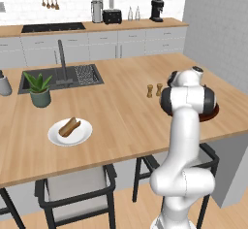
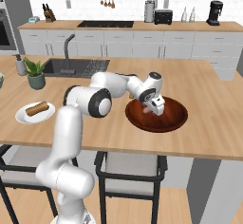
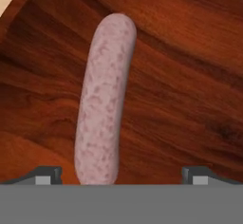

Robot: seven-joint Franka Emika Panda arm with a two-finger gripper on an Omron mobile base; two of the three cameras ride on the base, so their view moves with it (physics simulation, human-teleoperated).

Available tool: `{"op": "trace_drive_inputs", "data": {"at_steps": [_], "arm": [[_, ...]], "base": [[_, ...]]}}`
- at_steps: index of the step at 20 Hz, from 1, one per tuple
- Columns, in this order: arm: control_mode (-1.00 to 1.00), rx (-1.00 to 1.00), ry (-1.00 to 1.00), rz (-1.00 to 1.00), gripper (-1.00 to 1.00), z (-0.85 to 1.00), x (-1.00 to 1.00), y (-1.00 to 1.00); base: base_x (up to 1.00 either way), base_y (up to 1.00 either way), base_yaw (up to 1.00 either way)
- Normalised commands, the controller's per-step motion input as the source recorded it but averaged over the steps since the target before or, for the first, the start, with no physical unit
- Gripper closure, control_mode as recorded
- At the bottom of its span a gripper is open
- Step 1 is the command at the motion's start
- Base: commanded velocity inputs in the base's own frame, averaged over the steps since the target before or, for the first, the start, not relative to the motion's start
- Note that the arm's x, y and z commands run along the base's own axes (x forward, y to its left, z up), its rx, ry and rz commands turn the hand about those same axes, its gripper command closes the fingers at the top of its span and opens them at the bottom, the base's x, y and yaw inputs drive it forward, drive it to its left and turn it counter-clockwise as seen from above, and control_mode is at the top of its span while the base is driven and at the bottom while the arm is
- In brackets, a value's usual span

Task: Place one bun and one sausage from the bowl on each plate.

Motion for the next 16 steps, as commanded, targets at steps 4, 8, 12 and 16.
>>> {"op": "trace_drive_inputs", "data": {"at_steps": [4, 8, 12, 16], "arm": [[-1.00, 0.00, 0.00, 0.00, -1.00, -0.27, 0.35, 0.00], [-1.00, 0.00, 0.03, 0.00, -1.00, -0.40, 0.17, 0.00], [-1.00, 0.00, 0.01, 0.00, 1.00, -0.41, 0.11, 0.01], [-1.00, 0.00, 0.00, 0.00, 1.00, -0.07, -0.05, 0.00]], "base": [[0.00, 0.00, 0.00], [0.00, 0.00, 0.00], [0.00, 0.00, 0.00], [0.00, 0.00, 0.00]]}}
